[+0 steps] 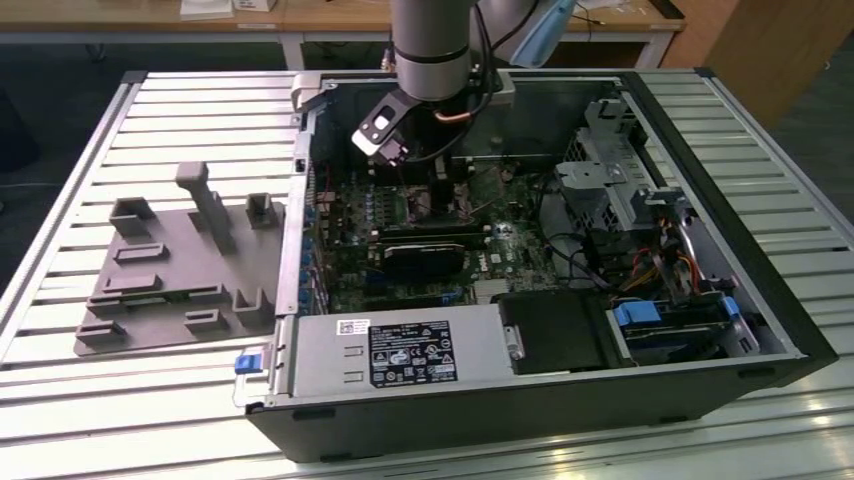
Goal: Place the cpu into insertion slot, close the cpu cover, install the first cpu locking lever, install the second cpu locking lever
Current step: 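Place the cpu into insertion slot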
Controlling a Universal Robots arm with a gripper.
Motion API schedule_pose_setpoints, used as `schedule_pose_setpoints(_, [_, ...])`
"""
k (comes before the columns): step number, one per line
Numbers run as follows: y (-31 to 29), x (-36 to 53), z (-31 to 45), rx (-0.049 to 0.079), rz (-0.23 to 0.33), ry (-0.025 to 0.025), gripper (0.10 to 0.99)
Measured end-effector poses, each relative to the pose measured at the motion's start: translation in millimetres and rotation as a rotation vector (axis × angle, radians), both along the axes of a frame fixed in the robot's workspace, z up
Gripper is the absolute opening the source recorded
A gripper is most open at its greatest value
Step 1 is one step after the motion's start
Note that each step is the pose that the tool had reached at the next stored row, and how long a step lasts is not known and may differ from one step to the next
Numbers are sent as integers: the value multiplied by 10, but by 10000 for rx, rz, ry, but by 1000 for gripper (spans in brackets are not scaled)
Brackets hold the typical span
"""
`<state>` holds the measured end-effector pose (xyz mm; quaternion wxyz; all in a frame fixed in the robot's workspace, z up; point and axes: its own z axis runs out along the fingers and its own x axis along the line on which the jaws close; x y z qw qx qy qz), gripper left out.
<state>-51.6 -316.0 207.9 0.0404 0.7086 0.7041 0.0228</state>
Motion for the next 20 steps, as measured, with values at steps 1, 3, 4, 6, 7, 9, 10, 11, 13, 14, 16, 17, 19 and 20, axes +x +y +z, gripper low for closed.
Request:
schedule_pose_setpoints(1, [0,0,23,0,0,0,612])
schedule_pose_setpoints(3, [0,0,75,-2,0,1,612])
schedule_pose_setpoints(4, [0,0,101,-1,0,0,612])
schedule_pose_setpoints(6, [0,0,141,-2,0,1,612])
schedule_pose_setpoints(7, [0,0,147,-1,1,1,612])
schedule_pose_setpoints(9, [0,0,148,2,1,-1,612])
schedule_pose_setpoints(10, [0,0,150,0,0,0,612])
schedule_pose_setpoints(11, [0,0,152,-1,0,1,612])
schedule_pose_setpoints(13, [0,0,154,0,1,0,612])
schedule_pose_setpoints(14, [0,0,155,-1,0,0,596])
schedule_pose_setpoints(16, [0,0,158,0,0,0,533])
schedule_pose_setpoints(17, [0,0,159,0,0,0,475])
schedule_pose_setpoints(19, [0,0,162,0,0,1,416])
schedule_pose_setpoints(20, [0,0,163,-1,0,0,357])
